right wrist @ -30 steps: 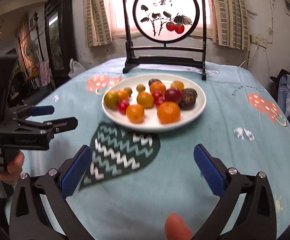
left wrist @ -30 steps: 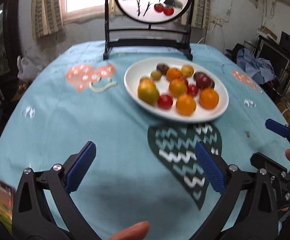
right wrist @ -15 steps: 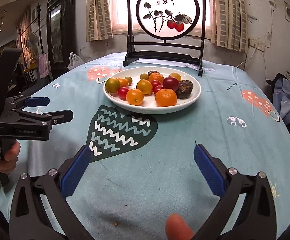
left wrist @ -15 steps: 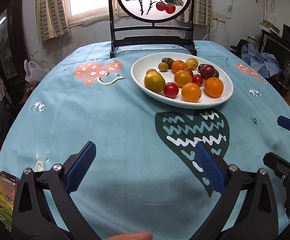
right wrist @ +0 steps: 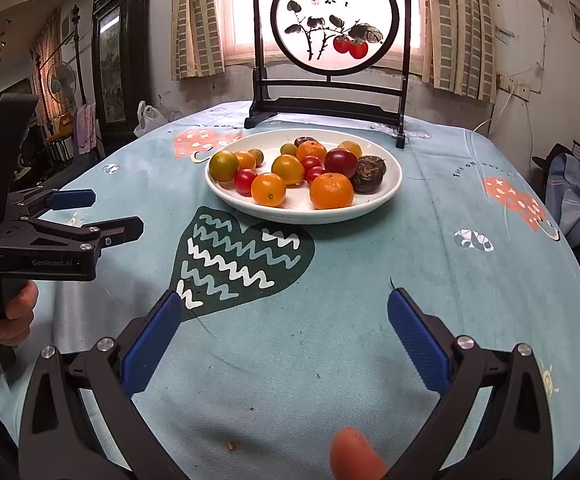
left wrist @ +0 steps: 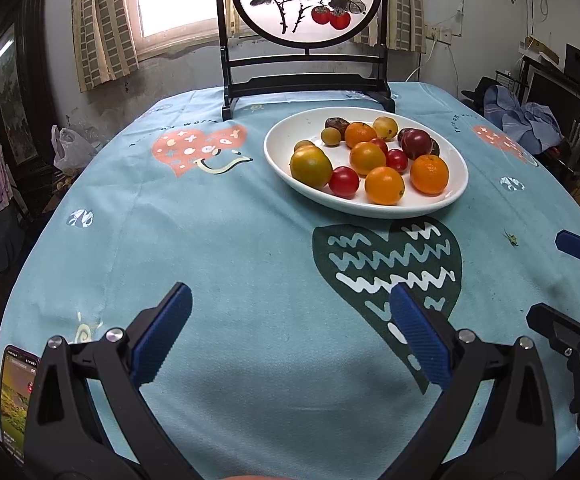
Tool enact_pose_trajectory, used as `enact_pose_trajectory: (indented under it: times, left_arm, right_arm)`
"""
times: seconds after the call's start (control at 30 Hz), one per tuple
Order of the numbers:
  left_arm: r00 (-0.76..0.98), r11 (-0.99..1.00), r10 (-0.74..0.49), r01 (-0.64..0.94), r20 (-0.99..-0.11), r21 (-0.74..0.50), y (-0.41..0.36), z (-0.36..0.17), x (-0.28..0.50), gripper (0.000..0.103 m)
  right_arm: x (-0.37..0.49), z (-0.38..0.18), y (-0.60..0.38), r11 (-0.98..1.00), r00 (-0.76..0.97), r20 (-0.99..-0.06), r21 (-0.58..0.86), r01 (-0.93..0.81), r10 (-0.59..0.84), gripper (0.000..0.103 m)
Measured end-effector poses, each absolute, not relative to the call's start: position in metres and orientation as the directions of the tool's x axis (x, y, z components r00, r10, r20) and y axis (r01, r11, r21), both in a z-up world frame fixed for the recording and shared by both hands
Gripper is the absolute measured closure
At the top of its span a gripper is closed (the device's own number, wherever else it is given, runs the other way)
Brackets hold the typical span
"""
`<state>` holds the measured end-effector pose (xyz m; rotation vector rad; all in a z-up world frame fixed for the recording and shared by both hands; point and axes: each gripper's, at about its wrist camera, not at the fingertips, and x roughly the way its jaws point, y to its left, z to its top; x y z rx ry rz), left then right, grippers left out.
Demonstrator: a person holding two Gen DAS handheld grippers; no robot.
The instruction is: Organize fruits
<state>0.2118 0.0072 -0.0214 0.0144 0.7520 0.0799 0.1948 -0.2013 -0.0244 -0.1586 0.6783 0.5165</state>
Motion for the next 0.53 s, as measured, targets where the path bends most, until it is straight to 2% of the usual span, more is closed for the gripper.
enact_pose_trajectory:
  times: [0.53]
  left_arm:
    - [0.733,0.997,0.081,-0.071,-0.675,0.043,0.0066,-0.0195,0.2103,0.002]
  right_arm:
    - [0.196,-0.0257,-0.2019,0.866,0.657,-0.639,0.026,-0.5,0.399,0.001]
